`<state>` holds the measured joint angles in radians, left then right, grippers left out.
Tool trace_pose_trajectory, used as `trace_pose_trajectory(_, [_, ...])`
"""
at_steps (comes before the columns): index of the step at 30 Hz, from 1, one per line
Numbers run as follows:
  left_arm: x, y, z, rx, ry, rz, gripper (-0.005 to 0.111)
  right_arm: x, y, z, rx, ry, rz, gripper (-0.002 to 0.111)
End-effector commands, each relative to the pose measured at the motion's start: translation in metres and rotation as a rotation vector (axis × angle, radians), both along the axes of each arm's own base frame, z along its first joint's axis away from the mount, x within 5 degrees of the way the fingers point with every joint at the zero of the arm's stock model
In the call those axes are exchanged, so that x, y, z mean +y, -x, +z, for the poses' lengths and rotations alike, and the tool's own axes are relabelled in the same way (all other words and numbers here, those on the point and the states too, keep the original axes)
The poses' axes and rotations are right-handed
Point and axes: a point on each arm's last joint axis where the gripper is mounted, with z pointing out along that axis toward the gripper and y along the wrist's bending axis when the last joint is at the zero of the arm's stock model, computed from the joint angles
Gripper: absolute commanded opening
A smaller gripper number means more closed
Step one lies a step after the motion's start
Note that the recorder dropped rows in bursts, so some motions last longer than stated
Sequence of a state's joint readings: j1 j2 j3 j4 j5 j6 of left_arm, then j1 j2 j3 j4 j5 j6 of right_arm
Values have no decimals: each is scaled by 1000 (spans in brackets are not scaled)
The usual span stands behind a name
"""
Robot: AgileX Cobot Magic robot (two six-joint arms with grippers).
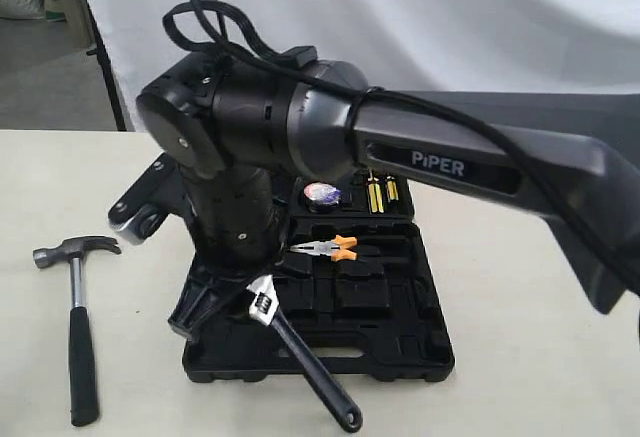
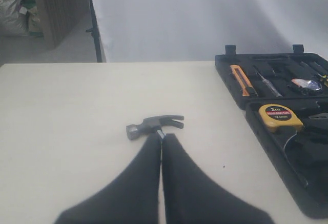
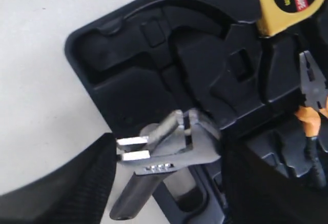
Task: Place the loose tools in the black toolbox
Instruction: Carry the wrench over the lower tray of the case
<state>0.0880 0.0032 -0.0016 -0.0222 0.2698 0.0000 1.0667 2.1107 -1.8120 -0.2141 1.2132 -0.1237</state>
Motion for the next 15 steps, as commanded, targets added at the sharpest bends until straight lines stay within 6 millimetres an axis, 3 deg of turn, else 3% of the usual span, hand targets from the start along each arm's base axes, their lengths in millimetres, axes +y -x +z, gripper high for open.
trace_pose_trajectory(1, [0, 0, 0, -3, 8, -6, 1, -20, -27, 6, -22, 7, -72, 0])
trace_pose_trajectory(10, [0, 0, 0, -3, 8, -6, 1, -57, -72, 6, -12, 10, -174, 0])
trace_pose_trajectory(15, [0, 0, 0, -3, 8, -6, 1, -55, -85, 2, -64, -49, -110, 0])
